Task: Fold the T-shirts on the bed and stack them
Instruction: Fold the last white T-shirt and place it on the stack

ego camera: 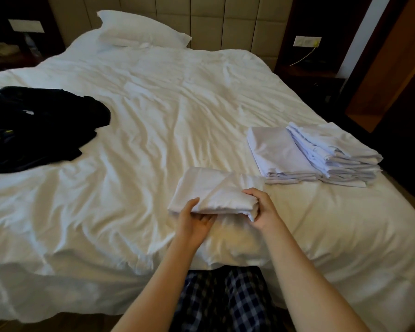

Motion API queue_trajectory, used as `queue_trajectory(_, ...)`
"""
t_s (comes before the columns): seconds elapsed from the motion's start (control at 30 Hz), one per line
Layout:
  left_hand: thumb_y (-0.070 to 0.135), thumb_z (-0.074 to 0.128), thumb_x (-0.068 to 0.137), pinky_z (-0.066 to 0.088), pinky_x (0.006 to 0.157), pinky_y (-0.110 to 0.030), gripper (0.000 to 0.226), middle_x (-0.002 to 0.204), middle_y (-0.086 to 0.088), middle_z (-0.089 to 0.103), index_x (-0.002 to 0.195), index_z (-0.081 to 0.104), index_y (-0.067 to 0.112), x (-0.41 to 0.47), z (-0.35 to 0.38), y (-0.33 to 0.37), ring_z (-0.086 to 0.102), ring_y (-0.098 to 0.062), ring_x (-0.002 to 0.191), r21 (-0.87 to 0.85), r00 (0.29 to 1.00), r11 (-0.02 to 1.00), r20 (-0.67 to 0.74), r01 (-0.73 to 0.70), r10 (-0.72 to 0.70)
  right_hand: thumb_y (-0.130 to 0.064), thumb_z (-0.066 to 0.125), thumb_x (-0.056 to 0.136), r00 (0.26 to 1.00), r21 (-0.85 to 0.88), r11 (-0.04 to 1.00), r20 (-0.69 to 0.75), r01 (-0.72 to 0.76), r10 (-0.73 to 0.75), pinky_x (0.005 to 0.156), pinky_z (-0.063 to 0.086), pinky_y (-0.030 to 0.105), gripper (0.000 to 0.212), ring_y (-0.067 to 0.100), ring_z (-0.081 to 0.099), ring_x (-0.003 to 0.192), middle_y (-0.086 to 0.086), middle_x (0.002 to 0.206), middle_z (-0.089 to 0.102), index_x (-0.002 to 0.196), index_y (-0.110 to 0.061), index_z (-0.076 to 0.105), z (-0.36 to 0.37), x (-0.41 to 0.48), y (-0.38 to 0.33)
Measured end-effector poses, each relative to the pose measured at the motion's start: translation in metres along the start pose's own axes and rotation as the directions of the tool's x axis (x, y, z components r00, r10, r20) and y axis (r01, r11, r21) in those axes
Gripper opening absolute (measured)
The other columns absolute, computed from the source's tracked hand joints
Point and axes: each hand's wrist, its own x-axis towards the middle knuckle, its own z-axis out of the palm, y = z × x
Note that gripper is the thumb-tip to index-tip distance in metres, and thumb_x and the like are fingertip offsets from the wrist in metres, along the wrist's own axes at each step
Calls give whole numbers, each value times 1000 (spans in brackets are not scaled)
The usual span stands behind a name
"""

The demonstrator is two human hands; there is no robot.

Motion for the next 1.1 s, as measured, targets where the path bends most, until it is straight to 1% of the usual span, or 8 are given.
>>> queue_trajectory(0.2,-5,30,85,46,69,-40,23,82,-15,57,79,50,4,18,49,12,55,-28,77,112,996,991,55,-80,74,-3,52,86,987,41,987,3,157,-158,44,50,22,8,20,61,65,9,74,62,88,-2,60,6,-6,-23)
queue_trajectory(0.37,-2,33,78,44,77,-41,21,92,-14,52,87,50,5,45,102,24,53,-30,83,187,980,979,191,-86,50,-2,59,82,942,130,934,-101,333,-321,61,54,29,32,23,62,81,12,95,63,114,2,59,-8,-3,-53)
queue_trajectory(0.53,-5,44,64,47,90,-44,46,113,-22,50,109,51,-6,74,160,20,53,-36,103,372,963,926,265,-65,-39,-3,59,83,896,186,885,-215,428,-388,64,53,28,30,20,63,81,11,100,64,113,0,59,-28,15,-79)
queue_trajectory(0.67,-17,32,72,58,66,-40,41,108,-20,52,107,49,-5,117,201,12,58,-36,93,475,961,875,271,-92,-46,0,59,84,844,200,835,-299,512,-446,78,53,33,34,22,63,92,9,107,66,118,-1,59,-38,39,-100)
queue_trajectory(0.87,-16,34,77,54,58,-30,32,88,-9,42,101,41,3,186,233,1,49,-28,77,532,976,845,207,-54,-68,5,57,86,794,242,783,-401,573,-457,87,48,32,43,22,58,105,8,118,60,128,-3,52,-44,92,-120)
queue_trajectory(0.93,-10,42,80,48,56,-30,31,85,-10,43,108,45,2,204,223,-8,47,-22,70,667,994,745,89,-17,-57,8,55,85,809,241,815,-437,526,-393,91,47,39,47,28,56,110,13,121,57,131,-1,47,-43,113,-109)
queue_trajectory(1.0,-5,51,80,46,61,-31,48,99,-15,51,127,40,1,219,205,-19,49,-23,79,802,999,597,13,14,-40,9,55,83,819,210,857,-466,471,-335,91,49,45,51,30,59,105,15,118,58,132,-1,43,-45,126,-94)
queue_trajectory(1.1,-7,53,81,47,84,-36,67,124,-16,45,139,21,5,229,187,-30,48,-26,103,845,998,531,47,-61,40,2,57,83,817,105,907,-484,408,-312,75,52,36,39,23,61,82,8,96,62,121,-1,50,-51,134,-85)
